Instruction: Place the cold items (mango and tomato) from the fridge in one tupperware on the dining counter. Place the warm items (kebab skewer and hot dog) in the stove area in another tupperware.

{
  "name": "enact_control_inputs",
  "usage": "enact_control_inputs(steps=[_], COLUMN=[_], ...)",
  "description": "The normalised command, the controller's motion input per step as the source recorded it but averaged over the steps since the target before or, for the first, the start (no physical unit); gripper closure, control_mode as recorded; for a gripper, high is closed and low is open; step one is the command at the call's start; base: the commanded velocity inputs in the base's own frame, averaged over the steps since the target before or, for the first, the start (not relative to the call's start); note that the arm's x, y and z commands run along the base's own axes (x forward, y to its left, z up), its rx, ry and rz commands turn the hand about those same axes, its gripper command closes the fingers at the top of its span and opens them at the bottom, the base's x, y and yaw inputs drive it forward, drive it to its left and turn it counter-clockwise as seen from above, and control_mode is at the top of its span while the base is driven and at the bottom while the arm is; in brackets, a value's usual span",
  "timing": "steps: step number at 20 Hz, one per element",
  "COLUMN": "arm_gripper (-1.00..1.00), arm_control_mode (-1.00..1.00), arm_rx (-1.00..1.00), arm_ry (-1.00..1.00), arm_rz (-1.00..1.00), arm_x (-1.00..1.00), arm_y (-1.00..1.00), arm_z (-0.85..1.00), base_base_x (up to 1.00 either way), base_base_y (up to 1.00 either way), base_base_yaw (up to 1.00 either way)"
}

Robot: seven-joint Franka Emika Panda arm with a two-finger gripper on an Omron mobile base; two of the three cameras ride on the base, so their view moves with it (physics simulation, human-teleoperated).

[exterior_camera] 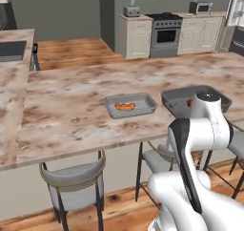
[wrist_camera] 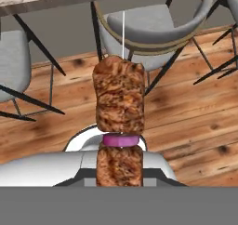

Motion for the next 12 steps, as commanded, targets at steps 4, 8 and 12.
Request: enact_control_inputs(steps=[4,8,12], arm_gripper=[1.00,1.00,1.00], arm_control_mode=[1.00,1.00,1.00], arm_rx=[0.00,0.00,0.00], arm_ry=[0.00,0.00,0.00], arm_rz=[0.00,0.00,0.00], arm_x=[0.00,0.00,0.00], arm_y=[0.00,0.00,0.00], arm_z=[0.00,0.00,0.00], base_base_x=[0.71,0.73,0.35], base_base_y=[0.00,0.01,0.10], base_base_yaw=[0.00,0.00,0.00])
